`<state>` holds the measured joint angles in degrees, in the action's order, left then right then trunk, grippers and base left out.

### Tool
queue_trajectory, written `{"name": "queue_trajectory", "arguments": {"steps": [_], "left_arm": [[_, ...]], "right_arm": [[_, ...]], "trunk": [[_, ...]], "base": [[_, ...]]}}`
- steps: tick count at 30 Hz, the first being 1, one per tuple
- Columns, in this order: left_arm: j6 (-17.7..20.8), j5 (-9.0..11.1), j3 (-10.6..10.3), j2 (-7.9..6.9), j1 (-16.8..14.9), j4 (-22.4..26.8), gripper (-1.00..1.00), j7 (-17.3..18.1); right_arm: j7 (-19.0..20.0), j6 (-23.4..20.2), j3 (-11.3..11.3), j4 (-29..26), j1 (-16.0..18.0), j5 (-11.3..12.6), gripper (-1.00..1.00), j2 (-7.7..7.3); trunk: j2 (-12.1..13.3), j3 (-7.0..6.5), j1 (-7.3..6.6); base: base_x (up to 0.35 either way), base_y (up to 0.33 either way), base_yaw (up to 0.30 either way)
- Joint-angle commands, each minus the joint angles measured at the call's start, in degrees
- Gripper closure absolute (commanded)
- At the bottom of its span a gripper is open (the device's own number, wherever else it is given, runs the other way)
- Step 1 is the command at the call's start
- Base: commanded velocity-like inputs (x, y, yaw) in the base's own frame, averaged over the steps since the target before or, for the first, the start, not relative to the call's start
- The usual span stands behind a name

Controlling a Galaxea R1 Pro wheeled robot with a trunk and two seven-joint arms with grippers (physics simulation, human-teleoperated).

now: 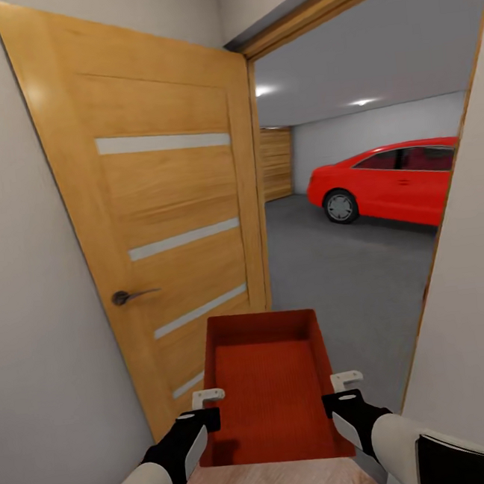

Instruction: Move the two storage containers from the living room to the garage. In the garage, place one container on the floor and stack the other container on top of it (either order is fine).

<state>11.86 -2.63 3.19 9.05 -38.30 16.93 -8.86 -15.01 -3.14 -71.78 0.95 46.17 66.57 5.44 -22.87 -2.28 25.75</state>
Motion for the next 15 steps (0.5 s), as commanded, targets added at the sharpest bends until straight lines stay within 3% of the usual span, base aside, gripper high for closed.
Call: {"name": "queue_trajectory", "arguments": {"steps": [1, 11, 15], "left_arm": [[0.29, -0.18, -0.29, -0.35, 0.05, -0.94, 1.0, -0.09], [0.22, -0.18, -0.29, -0.35, 0.05, -0.94, 1.0, -0.1], [0.25, -0.18, -0.29, -0.35, 0.05, -0.94, 1.0, -0.08]], "right_arm": [[-0.11, 0.77, 1.26, 0.02, 0.06, -0.39, 1.0, -0.34], [-0.11, 0.77, 1.21, 0.02, 0.06, -0.39, 1.0, -0.31], [-0.11, 0.77, 1.27, 0.02, 0.06, -0.39, 1.0, -0.34]], "trunk": [[-0.05, 0.02, 0.04], [-0.05, 0.02, 0.04], [-0.05, 0.02, 0.04]], "base": [[0.124, 0.221, -0.153], [0.016, 0.03, -0.266], [0.042, 0.05, -0.081]]}}
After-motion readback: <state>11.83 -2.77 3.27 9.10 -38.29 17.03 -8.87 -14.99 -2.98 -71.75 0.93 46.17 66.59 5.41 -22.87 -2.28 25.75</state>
